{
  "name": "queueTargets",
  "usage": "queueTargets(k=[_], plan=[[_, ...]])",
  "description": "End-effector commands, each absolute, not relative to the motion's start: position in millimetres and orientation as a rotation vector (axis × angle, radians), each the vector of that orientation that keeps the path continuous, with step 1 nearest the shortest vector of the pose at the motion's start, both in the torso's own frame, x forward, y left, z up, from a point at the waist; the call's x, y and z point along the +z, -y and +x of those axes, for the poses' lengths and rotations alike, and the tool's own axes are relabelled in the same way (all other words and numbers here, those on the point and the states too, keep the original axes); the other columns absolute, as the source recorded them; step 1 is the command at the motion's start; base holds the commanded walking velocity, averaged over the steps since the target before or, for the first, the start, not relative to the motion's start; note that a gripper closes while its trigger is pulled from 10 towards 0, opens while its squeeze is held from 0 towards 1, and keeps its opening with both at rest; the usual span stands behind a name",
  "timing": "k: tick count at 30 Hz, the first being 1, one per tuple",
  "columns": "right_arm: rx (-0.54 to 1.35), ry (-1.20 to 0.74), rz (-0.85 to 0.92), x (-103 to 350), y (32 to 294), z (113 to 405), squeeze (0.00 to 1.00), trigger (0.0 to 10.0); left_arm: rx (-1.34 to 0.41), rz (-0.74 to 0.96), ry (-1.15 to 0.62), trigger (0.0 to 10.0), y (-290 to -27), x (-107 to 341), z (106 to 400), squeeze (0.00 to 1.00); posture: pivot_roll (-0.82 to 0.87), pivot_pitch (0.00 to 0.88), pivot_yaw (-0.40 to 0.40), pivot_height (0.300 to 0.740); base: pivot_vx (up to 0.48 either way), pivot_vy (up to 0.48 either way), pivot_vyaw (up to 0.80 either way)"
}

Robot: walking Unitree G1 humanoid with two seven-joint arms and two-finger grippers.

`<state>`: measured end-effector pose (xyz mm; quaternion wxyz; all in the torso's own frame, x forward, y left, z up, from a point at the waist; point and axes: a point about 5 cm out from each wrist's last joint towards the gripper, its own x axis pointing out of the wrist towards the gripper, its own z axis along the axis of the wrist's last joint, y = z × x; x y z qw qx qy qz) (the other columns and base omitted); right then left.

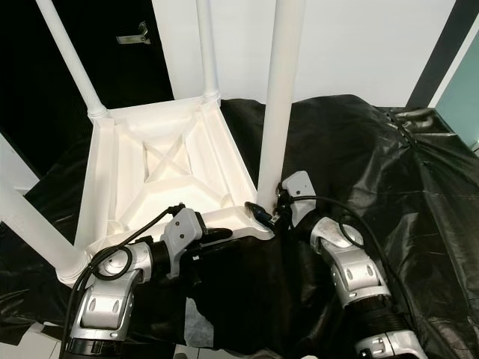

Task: Building children table

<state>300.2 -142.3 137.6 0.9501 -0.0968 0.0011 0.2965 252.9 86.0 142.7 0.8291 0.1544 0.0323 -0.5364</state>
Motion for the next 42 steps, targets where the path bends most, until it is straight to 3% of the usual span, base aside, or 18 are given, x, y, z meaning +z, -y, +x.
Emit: queueTargets(k=[1,6,12,31,32,33,34,42], plan=[[0.489,-0.062,-0.213,127.8,149.6,295.9,0.00,10.0,-0.910,0.325,-0.043,10.0,-91.2,143.7,261.2,0.00,0.04,0.000,0.013,0.740,0.000,0.000,0.00],[0.350,-0.073,-0.190,125.8,149.6,290.6,0.00,10.0,-0.911,0.324,-0.043,10.0,-91.3,143.4,261.5,0.00,0.04,0.000,0.016,0.740,0.000,0.000,0.00],[0.023,-0.065,-0.154,121.3,140.3,272.2,0.00,10.0,-0.922,0.324,-0.047,10.0,-91.2,142.9,261.3,0.00,0.03,0.000,0.021,0.740,0.000,0.000,0.00],[-0.027,-0.086,-0.156,123.8,126.7,266.4,0.00,10.0,-0.914,0.317,-0.053,10.0,-91.0,141.9,258.8,0.00,0.04,0.000,0.008,0.740,0.000,0.000,0.00],[-0.032,-0.087,-0.157,123.6,127.7,266.7,0.55,10.0,-0.914,0.317,-0.053,10.0,-90.9,141.5,258.2,0.00,0.04,0.000,0.009,0.740,0.000,0.000,0.00],[-0.032,-0.087,-0.157,123.6,127.7,266.7,0.55,10.0,-0.914,0.317,-0.053,10.0,-90.9,141.5,258.2,0.00,0.04,0.000,0.009,0.740,0.000,0.000,0.00],[-0.024,-0.079,-0.155,124.4,128.3,266.3,1.00,10.0,-0.913,0.315,-0.054,10.0,-90.6,141.1,257.4,0.00,0.04,0.000,0.009,0.740,0.000,0.000,0.00],[0.140,0.011,-0.132,133.1,137.8,261.7,1.00,10.0,-0.904,0.318,-0.057,10.0,-94.4,141.5,257.8,0.00,0.04,0.000,0.010,0.740,0.000,0.000,0.00]])
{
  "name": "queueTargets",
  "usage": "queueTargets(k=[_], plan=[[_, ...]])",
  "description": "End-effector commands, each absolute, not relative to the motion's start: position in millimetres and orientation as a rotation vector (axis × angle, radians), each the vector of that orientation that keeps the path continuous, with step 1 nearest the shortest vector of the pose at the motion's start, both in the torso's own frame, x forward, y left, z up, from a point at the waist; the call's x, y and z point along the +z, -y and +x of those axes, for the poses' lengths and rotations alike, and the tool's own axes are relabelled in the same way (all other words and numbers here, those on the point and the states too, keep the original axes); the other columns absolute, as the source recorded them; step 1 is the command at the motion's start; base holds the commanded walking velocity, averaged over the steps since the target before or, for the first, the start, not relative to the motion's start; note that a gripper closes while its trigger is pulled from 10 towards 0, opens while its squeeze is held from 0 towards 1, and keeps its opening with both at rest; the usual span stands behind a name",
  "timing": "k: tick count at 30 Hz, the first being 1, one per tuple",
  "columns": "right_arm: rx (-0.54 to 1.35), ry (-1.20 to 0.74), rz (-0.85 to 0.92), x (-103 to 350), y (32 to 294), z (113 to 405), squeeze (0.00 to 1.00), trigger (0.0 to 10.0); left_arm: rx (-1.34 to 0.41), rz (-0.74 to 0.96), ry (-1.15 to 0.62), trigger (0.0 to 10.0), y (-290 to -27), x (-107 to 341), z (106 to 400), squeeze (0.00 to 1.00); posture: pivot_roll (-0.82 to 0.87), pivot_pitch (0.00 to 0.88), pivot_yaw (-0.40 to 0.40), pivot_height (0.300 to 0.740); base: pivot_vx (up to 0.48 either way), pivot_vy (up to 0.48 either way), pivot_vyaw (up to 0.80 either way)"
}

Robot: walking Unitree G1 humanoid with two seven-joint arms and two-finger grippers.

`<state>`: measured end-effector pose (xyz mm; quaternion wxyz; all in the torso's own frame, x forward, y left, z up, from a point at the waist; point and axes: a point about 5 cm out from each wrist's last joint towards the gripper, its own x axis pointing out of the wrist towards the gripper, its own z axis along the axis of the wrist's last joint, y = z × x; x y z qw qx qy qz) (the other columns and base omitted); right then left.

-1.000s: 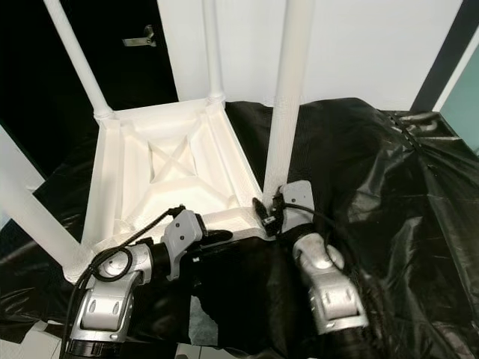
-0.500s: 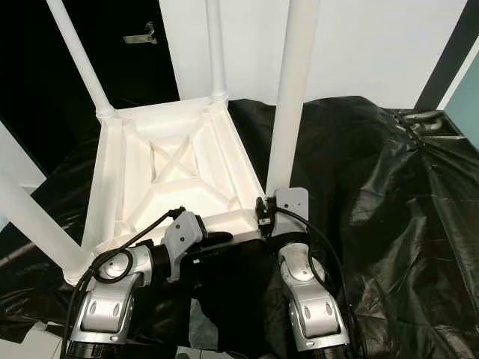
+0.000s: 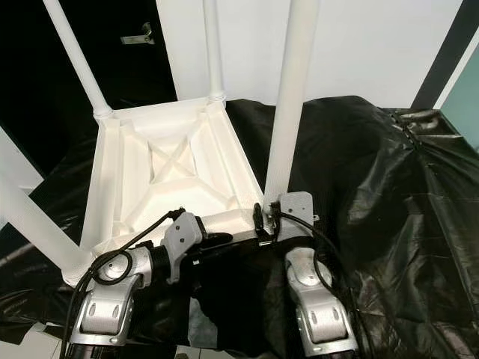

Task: Building children table

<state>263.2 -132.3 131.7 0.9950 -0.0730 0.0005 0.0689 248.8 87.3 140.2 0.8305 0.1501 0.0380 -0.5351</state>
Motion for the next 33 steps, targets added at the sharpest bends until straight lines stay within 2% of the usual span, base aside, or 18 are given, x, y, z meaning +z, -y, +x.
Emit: queueTargets(k=[1,8,10,11,12,20,27,28,29,30,31,33], plan=[[0.171,0.015,-0.137,133.3,138.8,260.6,1.00,10.0,-0.904,0.319,-0.058,10.0,-94.8,141.2,257.7,0.00,0.04,0.000,0.010,0.740,0.000,0.000,0.00],[0.356,0.016,-0.138,135.2,148.4,262.8,1.00,10.0,-0.904,0.319,-0.055,10.0,-93.6,141.5,258.3,0.00,0.05,0.000,0.011,0.740,0.000,0.000,0.00],[0.356,0.016,-0.138,135.2,148.4,262.8,1.00,10.0,-0.904,0.319,-0.055,10.0,-93.6,141.5,258.3,0.00,0.05,0.000,0.011,0.740,0.000,0.000,0.00],[0.419,0.013,-0.146,137.1,151.1,266.8,0.69,10.0,-0.903,0.319,-0.053,10.0,-93.6,142.1,258.9,0.00,0.05,0.000,0.013,0.740,0.000,0.000,0.00],[0.477,0.013,-0.163,140.1,154.0,272.3,0.00,10.0,-0.904,0.323,-0.053,10.0,-93.8,142.0,259.0,0.00,0.05,0.000,0.012,0.740,0.000,0.000,0.00],[0.636,0.015,-0.235,146.9,156.6,291.9,0.00,10.0,-0.901,0.332,-0.048,10.0,-94.8,143.4,260.5,0.00,0.06,0.000,0.008,0.740,0.000,0.000,0.00],[0.699,0.020,-0.272,145.3,152.2,298.0,0.00,10.0,-0.904,0.333,-0.041,10.0,-92.7,143.6,259.5,0.00,0.06,0.000,0.003,0.740,0.000,0.000,0.00],[0.703,0.023,-0.270,145.6,152.6,298.1,0.00,4.1,-0.904,0.332,-0.041,10.0,-92.5,143.6,259.5,0.00,0.06,0.000,0.002,0.740,0.000,0.000,0.00],[0.705,0.026,-0.267,145.9,153.0,298.0,0.00,2.2,-0.904,0.331,-0.040,10.0,-92.3,143.6,259.5,0.00,0.06,0.000,0.002,0.740,0.000,0.000,0.00],[0.705,0.026,-0.267,145.9,153.0,298.0,0.00,2.2,-0.904,0.331,-0.040,10.0,-92.3,143.6,259.5,0.00,0.06,0.000,0.002,0.740,0.000,0.000,0.00],[0.713,0.025,-0.258,145.7,153.9,298.3,0.00,0.0,-0.903,0.329,-0.041,10.0,-92.1,143.6,259.6,0.00,0.06,0.000,0.003,0.740,0.000,0.000,0.00],[0.718,0.022,-0.254,145.0,154.9,297.8,0.00,0.0,-0.904,0.327,-0.041,10.0,-91.8,143.6,259.7,0.00,0.06,0.000,0.004,0.740,0.000,0.000,0.00]])
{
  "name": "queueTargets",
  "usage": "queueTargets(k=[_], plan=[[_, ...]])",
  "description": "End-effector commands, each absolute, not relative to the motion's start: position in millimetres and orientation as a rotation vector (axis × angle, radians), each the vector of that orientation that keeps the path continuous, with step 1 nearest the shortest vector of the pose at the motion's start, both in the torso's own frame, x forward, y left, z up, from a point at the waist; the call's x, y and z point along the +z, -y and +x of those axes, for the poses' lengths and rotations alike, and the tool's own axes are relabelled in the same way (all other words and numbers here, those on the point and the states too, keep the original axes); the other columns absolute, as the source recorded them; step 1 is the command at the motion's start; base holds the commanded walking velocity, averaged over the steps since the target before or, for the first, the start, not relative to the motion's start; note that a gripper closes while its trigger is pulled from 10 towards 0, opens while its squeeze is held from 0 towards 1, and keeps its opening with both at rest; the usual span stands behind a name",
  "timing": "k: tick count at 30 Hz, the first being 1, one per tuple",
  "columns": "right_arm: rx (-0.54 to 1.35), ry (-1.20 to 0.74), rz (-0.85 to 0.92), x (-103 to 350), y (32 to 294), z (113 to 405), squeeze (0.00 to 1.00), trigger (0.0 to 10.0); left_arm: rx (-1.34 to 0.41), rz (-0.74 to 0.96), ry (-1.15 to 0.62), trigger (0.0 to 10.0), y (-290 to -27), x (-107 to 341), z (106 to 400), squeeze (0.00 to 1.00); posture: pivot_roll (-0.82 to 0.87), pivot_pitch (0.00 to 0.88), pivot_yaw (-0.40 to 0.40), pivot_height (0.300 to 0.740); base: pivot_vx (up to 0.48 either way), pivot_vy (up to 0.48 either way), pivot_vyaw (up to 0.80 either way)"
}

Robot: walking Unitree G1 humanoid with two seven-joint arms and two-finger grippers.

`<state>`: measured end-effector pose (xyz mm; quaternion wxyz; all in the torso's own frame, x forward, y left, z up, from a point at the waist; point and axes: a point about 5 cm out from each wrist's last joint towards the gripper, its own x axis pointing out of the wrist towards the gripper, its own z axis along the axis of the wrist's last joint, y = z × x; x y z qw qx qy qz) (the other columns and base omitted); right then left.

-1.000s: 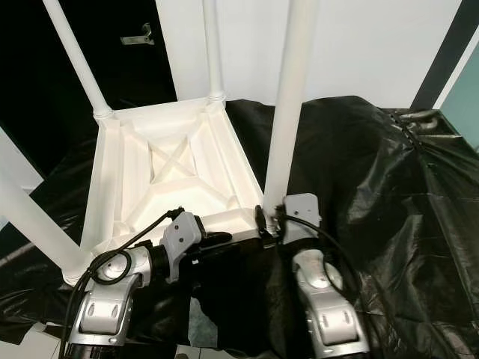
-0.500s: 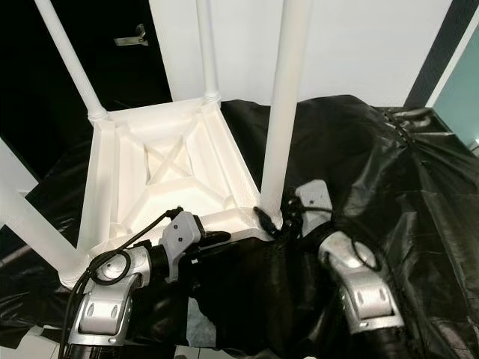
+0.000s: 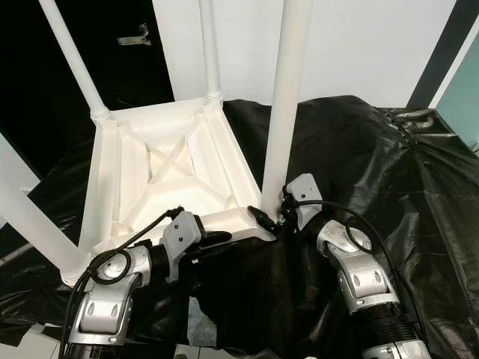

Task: Building children table

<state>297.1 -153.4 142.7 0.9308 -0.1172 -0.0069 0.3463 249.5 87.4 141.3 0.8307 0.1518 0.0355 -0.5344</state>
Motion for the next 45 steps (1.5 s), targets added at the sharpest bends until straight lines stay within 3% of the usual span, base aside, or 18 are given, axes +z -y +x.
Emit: queueTargets(k=[1,15,16,20,29,41,42,43,44,45], plan=[[0.716,0.017,-0.253,143.4,157.0,297.9,0.00,0.0,-0.906,0.328,-0.041,10.0,-91.5,143.5,259.6,0.00,0.05,0.000,0.006,0.740,0.000,0.000,0.00],[0.540,-0.005,-0.228,136.0,167.3,294.9,0.00,0.0,-0.917,0.323,-0.044,10.0,-90.2,142.5,258.0,0.00,0.05,0.000,0.003,0.740,0.000,0.000,0.00],[0.423,-0.010,-0.213,133.5,165.8,292.8,0.00,0.0,-0.915,0.320,-0.047,10.0,-90.7,142.2,257.4,0.00,0.05,0.000,0.003,0.740,0.000,0.000,0.00],[0.250,-0.026,-0.168,129.1,162.6,289.2,0.00,0.0,-0.915,0.319,-0.049,10.0,-91.4,141.9,256.6,0.00,0.05,0.000,0.004,0.740,0.000,0.000,0.00],[-0.018,-0.032,-0.136,124.1,147.9,278.4,0.00,0.0,-0.915,0.316,-0.050,10.0,-91.0,141.8,257.0,0.00,0.05,0.000,0.000,0.740,0.000,0.000,0.00],[-0.024,-0.019,-0.101,127.9,129.8,273.0,0.00,0.0,-0.907,0.318,-0.048,10.0,-92.0,142.6,258.2,0.00,0.05,0.000,0.000,0.740,0.000,0.000,0.00],[-0.017,-0.016,-0.095,128.3,128.5,273.2,0.00,3.6,-0.903,0.319,-0.048,10.0,-92.7,142.7,258.6,0.00,0.05,0.000,0.001,0.740,0.000,0.000,0.00],[-0.017,-0.016,-0.095,128.3,128.5,273.2,0.00,3.6,-0.903,0.319,-0.048,10.0,-92.7,142.7,258.6,0.00,0.05,0.000,0.001,0.740,0.000,0.000,0.00],[-0.017,-0.014,-0.094,129.3,128.1,273.7,0.00,10.0,-0.901,0.319,-0.048,10.0,-92.8,142.9,258.7,0.00,0.05,0.000,0.000,0.740,0.000,0.000,0.00],[-0.017,-0.014,-0.094,129.3,128.1,273.7,0.00,10.0,-0.901,0.319,-0.048,10.0,-92.8,142.9,258.7,0.00,0.05,0.000,0.000,0.740,0.000,0.000,0.00]])
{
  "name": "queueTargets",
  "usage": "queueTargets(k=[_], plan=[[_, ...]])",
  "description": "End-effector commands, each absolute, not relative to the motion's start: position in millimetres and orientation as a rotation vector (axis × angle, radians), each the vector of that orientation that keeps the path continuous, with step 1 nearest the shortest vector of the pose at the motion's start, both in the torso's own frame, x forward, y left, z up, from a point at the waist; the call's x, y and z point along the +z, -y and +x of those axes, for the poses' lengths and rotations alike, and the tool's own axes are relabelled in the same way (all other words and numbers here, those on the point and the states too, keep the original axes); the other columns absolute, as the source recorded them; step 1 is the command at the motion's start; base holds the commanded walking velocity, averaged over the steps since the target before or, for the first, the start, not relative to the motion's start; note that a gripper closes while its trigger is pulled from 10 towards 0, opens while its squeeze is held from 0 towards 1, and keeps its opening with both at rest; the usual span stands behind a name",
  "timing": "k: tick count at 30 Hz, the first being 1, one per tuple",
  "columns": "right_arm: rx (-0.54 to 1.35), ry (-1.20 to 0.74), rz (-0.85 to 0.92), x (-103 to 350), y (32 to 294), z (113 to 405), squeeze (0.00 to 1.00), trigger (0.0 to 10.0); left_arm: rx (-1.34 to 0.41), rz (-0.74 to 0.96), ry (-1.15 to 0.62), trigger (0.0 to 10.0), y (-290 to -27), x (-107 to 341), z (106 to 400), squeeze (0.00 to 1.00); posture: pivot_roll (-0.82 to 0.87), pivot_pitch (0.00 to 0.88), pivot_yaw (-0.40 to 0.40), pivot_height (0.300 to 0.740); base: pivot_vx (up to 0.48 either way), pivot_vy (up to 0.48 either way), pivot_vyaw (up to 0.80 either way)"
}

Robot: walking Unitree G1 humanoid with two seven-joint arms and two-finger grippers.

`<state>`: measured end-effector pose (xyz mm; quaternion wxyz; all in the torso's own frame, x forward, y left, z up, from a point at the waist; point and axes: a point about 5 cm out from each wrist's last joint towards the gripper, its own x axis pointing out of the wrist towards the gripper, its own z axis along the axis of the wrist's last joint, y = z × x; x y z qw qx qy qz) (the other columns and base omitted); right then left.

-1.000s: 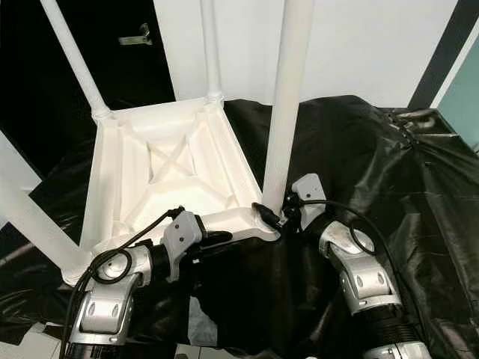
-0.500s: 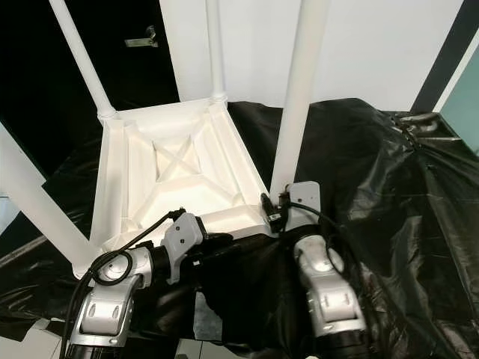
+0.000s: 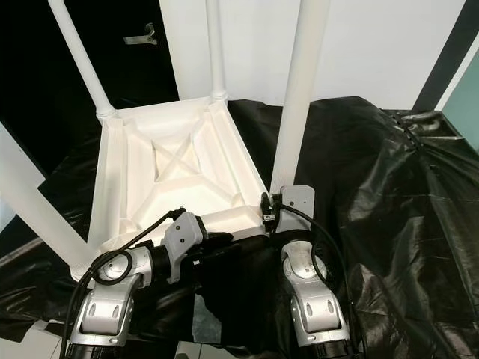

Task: Building children table

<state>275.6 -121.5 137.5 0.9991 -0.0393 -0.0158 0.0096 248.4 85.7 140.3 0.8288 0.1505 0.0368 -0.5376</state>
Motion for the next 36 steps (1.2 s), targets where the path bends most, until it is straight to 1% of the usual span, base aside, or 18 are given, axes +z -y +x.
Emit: queueTargets(k=[1,10,11,13,17,19,21,22,23,24,26,27,28,29,32,36], plan=[[-0.020,-0.014,-0.094,130.0,128.2,274.1,0.00,10.0,-0.900,0.318,-0.049,10.0,-92.8,142.8,258.5,0.00,0.05,0.000,-0.001,0.740,0.000,0.000,0.00],[-0.026,-0.009,-0.117,130.8,131.6,273.7,0.00,10.0,-0.893,0.315,-0.050,10.0,-93.0,142.6,257.8,0.00,0.06,0.000,-0.006,0.740,0.000,0.000,0.00],[0.002,0.011,-0.116,133.2,135.0,274.1,1.00,10.0,-0.892,0.316,-0.051,10.0,-93.6,142.5,257.6,0.00,0.06,0.000,-0.004,0.740,0.000,0.000,0.00],[0.023,0.025,-0.116,135.1,137.4,274.1,1.00,10.0,-0.892,0.317,-0.052,10.0,-94.0,142.3,257.4,0.00,0.06,0.000,-0.002,0.740,0.000,0.000,0.00],[0.198,0.066,-0.109,141.0,147.3,274.9,1.00,10.0,-0.895,0.316,-0.054,10.0,-94.1,142.2,257.8,0.00,0.05,0.000,0.003,0.740,0.000,0.000,0.00],[0.236,0.067,-0.120,141.2,147.8,275.1,1.00,10.0,-0.895,0.316,-0.054,10.0,-94.2,142.1,258.0,0.00,0.05,0.000,0.004,0.740,0.000,0.000,0.00],[0.340,0.072,-0.147,142.4,149.6,276.6,1.00,10.0,-0.900,0.316,-0.053,10.0,-93.6,142.2,258.7,0.00,0.04,0.000,0.009,0.740,0.000,0.000,0.00],[0.340,0.072,-0.147,142.4,149.6,276.6,1.00,10.0,-0.900,0.316,-0.053,10.0,-93.6,142.2,258.7,0.00,0.04,0.000,0.009,0.740,0.000,0.000,0.00],[0.393,0.072,-0.158,143.1,150.7,278.1,1.00,10.0,-0.902,0.316,-0.052,10.0,-93.1,142.4,259.2,0.00,0.04,0.000,0.011,0.740,0.000,0.000,0.00],[0.458,0.072,-0.174,144.3,151.6,280.1,0.76,10.0,-0.905,0.316,-0.051,10.0,-92.3,142.5,260.0,0.00,0.04,0.000,0.013,0.740,0.000,0.000,0.00],[0.469,0.073,-0.177,144.5,151.4,280.3,0.76,10.0,-0.905,0.316,-0.051,10.0,-92.2,142.5,260.2,0.00,0.04,0.000,0.013,0.740,0.000,0.000,0.00],[0.516,0.073,-0.179,146.3,150.9,281.9,0.00,10.0,-0.908,0.316,-0.049,10.0,-92.0,142.8,260.6,0.00,0.03,0.000,0.014,0.740,0.000,0.000,0.00],[0.573,0.072,-0.180,148.6,150.5,283.6,0.00,10.0,-0.912,0.317,-0.047,10.0,-91.8,143.3,261.0,0.00,0.03,0.000,0.014,0.740,0.000,0.000,0.00],[0.573,0.072,-0.180,148.6,150.5,283.6,0.00,10.0,-0.912,0.317,-0.047,10.0,-91.8,143.3,261.0,0.00,0.03,0.000,0.014,0.740,0.000,0.000,0.00],[0.681,0.067,-0.217,151.7,149.4,291.8,0.00,10.0,-0.915,0.320,-0.043,10.0,-91.0,143.8,261.5,0.00,0.04,0.000,0.013,0.740,0.000,0.000,0.00],[0.712,0.058,-0.245,152.1,150.0,297.9,0.00,10.0,-0.916,0.322,-0.042,10.0,-90.8,144.0,261.2,0.00,0.04,0.000,0.011,0.740,0.000,0.000,0.00]])
